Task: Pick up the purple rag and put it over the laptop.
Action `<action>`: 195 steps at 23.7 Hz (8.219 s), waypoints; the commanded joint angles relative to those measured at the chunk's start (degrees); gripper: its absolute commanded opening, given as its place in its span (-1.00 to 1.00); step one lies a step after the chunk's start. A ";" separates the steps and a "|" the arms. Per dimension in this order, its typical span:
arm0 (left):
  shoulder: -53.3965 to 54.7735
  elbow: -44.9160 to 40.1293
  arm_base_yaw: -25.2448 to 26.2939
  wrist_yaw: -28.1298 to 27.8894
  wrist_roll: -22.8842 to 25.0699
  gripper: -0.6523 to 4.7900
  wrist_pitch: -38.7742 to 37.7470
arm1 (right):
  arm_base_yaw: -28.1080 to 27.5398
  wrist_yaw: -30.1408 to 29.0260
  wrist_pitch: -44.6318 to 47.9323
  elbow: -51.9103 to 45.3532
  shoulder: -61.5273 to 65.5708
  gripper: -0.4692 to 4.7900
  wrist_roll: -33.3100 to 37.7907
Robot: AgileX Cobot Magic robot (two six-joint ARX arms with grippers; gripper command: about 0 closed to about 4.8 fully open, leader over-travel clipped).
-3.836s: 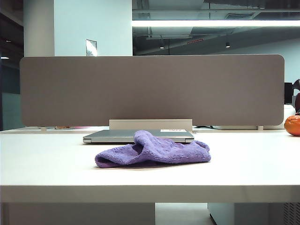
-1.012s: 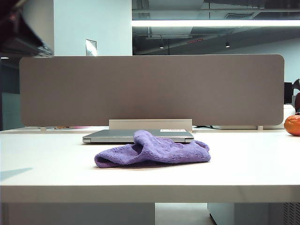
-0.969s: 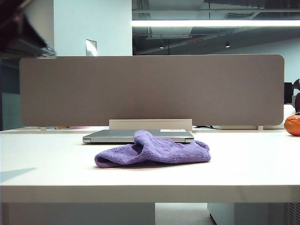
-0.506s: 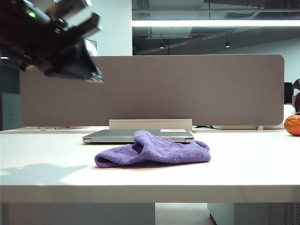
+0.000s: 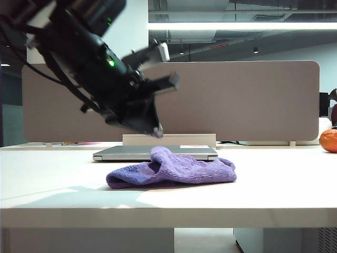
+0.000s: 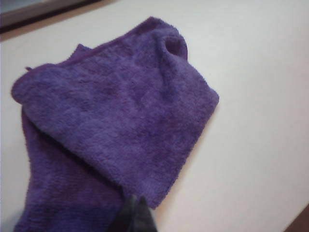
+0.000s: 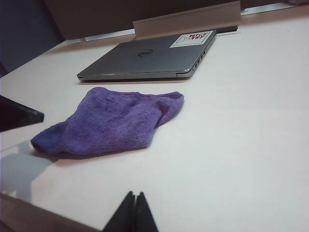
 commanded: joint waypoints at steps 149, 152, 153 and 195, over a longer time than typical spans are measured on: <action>20.44 67.34 17.99 -3.72 7.17 -0.78 -36.20 | -0.02 26.05 7.02 -0.20 -0.09 -0.74 -6.82; 18.60 67.34 17.92 -3.50 8.76 -0.78 -38.21 | -0.02 26.05 6.78 -0.20 -0.09 -0.74 -6.80; 17.97 67.34 17.92 -3.10 8.74 -0.78 -38.80 | -0.02 26.05 6.64 -0.20 -0.11 -0.74 -6.78; -40.30 -0.46 17.97 1.27 3.98 -0.78 -26.47 | 0.02 25.49 6.62 -0.20 -0.11 -0.74 -6.78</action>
